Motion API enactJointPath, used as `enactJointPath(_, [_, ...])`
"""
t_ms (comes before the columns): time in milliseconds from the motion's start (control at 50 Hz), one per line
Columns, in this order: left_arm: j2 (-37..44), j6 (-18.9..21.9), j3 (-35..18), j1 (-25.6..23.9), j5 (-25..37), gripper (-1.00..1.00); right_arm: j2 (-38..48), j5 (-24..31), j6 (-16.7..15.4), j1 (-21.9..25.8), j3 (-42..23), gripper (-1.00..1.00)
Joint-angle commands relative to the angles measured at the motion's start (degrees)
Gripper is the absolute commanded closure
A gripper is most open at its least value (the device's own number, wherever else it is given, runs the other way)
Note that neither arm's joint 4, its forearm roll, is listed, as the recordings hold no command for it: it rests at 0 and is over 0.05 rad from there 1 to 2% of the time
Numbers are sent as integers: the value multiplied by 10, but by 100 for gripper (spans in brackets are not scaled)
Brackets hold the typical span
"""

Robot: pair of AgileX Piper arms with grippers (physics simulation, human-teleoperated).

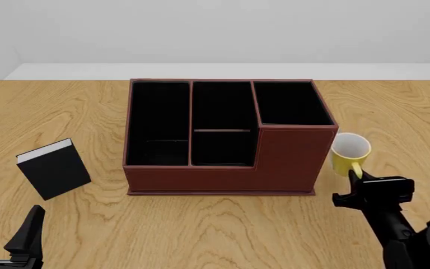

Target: Pick up the yellow and white mug and place it to the right of the caddy.

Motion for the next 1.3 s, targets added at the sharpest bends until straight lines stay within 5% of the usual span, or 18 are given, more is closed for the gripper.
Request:
enactJointPath(20, [0,0,0,0,0,-100,22,-1,6,-4,-13,100])
enactJointPath(1120, [0,0,0,0,0,-100,117,-1,-7,-7,-56,100])
enactJointPath(1140, [0,0,0,0,0,-100,128,-1,-20,0,-61,-100])
enactJointPath(1300, [0,0,0,0,0,-100,129,-1,-16,-5,-62,-100])
